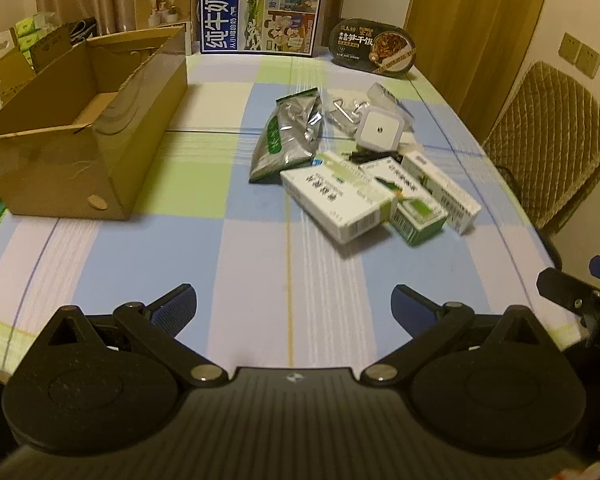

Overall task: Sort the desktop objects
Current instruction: 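Move the left tool toward the white Mecobalamin tablet box, then close the left tool on the white Mecobalamin tablet box and lift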

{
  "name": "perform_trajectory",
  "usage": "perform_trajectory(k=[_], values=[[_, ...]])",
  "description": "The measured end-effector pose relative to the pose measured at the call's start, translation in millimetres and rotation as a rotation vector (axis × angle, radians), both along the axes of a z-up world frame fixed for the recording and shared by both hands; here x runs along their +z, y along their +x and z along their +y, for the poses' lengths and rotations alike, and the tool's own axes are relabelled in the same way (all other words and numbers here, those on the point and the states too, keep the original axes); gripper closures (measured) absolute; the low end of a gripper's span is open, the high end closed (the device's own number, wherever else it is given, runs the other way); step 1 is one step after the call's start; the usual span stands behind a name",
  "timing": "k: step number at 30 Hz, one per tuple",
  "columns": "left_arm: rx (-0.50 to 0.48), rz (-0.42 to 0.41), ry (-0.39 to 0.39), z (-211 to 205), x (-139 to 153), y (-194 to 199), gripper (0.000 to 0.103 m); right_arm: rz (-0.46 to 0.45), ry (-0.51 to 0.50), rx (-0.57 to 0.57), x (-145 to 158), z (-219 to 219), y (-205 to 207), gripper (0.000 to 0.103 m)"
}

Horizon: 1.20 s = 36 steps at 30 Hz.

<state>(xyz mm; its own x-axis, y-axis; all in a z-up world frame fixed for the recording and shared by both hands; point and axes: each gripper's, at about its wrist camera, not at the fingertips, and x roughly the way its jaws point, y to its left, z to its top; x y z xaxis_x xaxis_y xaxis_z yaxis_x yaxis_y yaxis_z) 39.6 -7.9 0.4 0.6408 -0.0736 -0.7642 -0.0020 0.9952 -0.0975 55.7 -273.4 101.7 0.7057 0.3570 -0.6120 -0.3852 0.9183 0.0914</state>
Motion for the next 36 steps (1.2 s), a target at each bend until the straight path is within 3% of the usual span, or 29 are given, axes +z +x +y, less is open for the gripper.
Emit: perform_trajectory(k=[10, 24, 32, 33, 34, 36], values=[[0.02, -0.006, -0.132, -11.0, -9.9, 64.3, 0.001, 0.07, -0.051, -0.024, -26.8, 9.6, 50.2, 0.002], [0.046, 0.072, -0.159, -33.8, -53.9, 142.8, 0.004, 0.121, -0.044, -0.009, -46.5, 19.5, 74.2, 0.002], [-0.006, 0.108, -0.115, -33.2, -64.7, 143.9, 0.027, 0.121, -0.053, 0.011, -49.4, 28.3, 73.3, 0.002], [-0.019, 0.106, -0.096, -30.2, -63.7, 139.6, 0.035, 0.119, -0.048, 0.019, -49.1, 30.3, 72.1, 0.002], [-0.031, 0.106, -0.084, -27.8, -63.3, 136.2, 0.055, 0.118, -0.041, 0.031, -49.0, 32.3, 71.4, 0.002], [-0.059, 0.098, -0.04, -21.8, -60.6, 125.7, 0.063, 0.114, -0.037, 0.055, -49.1, 39.1, 69.0, 0.002]])
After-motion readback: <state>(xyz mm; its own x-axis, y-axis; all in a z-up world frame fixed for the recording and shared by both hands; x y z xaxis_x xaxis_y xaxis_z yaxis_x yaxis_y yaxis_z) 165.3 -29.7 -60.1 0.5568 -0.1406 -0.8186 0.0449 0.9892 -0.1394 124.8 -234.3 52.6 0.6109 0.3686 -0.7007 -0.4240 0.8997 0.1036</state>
